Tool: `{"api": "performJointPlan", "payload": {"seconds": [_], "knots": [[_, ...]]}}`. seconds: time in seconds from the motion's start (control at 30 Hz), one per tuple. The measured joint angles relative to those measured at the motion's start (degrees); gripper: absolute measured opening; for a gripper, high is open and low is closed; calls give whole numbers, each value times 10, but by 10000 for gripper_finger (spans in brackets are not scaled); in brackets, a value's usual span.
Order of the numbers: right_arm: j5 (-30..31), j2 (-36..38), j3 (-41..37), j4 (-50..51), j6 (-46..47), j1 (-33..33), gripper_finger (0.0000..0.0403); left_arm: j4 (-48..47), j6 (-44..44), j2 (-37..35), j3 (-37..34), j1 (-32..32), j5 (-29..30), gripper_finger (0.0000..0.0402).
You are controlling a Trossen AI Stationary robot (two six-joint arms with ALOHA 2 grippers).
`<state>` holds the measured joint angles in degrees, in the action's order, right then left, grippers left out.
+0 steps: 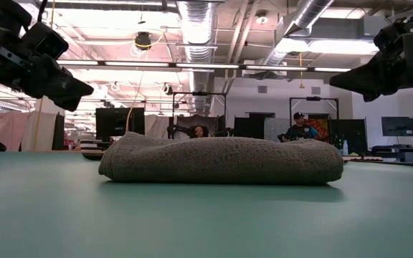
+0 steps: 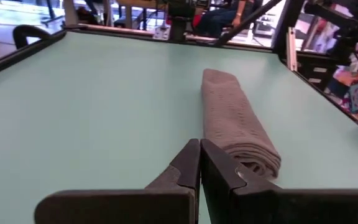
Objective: Roll towel
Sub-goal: Return to Home Position
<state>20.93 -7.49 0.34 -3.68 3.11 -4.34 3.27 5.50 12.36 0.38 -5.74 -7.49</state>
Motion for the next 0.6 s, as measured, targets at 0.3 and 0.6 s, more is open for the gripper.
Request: {"api": "performJointPlan", "payload": {"seconds": [0.3,0.6], "knots": [[0,0,0,0,-1,0,61,0,1,0,0,0,7,0],[0,0,0,0,-1,0,61,0,1,0,0,0,7,0]]}}
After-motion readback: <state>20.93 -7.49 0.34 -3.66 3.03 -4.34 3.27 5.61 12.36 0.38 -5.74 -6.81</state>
